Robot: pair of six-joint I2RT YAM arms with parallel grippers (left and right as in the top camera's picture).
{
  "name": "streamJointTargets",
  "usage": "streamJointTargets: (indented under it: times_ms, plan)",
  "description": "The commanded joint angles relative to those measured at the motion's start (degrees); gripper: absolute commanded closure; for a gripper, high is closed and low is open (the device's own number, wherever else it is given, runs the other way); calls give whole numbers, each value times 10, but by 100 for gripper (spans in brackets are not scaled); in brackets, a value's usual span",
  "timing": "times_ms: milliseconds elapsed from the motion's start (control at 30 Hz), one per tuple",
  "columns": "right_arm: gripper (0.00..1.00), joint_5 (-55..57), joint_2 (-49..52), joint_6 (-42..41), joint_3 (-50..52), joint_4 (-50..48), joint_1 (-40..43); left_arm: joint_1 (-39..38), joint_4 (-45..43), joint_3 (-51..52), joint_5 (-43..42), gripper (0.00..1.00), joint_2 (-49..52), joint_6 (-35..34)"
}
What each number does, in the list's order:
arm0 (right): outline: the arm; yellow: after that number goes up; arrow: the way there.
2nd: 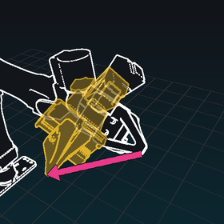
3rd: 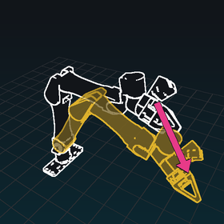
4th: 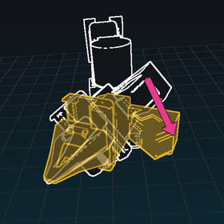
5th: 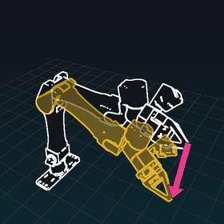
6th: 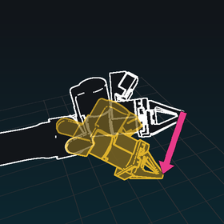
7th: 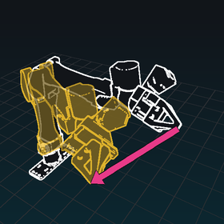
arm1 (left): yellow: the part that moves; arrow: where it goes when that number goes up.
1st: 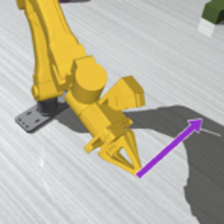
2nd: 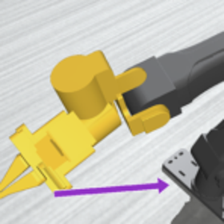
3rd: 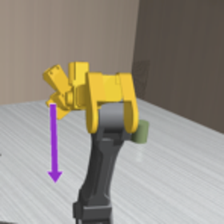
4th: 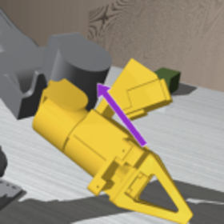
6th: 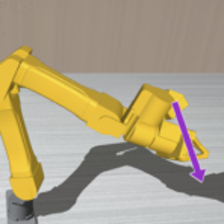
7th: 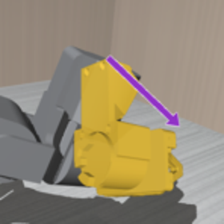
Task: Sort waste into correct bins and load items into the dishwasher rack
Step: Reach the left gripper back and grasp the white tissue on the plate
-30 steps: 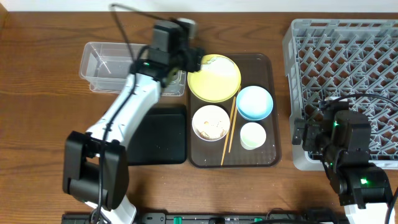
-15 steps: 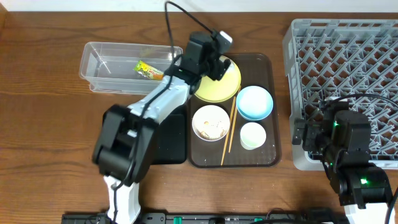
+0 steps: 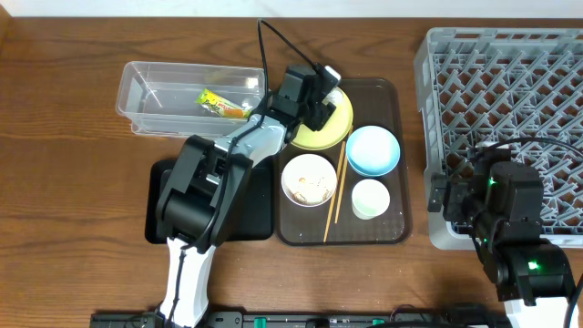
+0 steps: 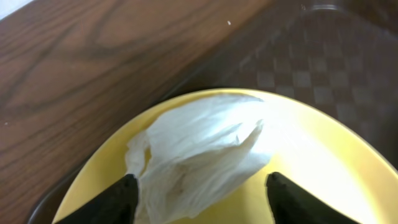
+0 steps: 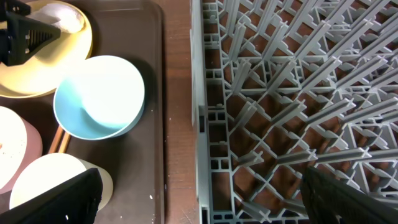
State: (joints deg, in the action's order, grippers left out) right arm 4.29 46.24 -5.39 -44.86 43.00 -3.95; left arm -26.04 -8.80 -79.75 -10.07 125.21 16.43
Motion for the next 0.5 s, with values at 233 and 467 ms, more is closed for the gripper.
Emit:
streamJointTargets:
  times_ms: [233,467]
  plan:
    - [1,-3,-1,7,-11,1,-4,-5,19,-7,2,51,10,3]
    - [1,-3,-1,7,-11,2,-4,-5,31,-6,2,64,10,3]
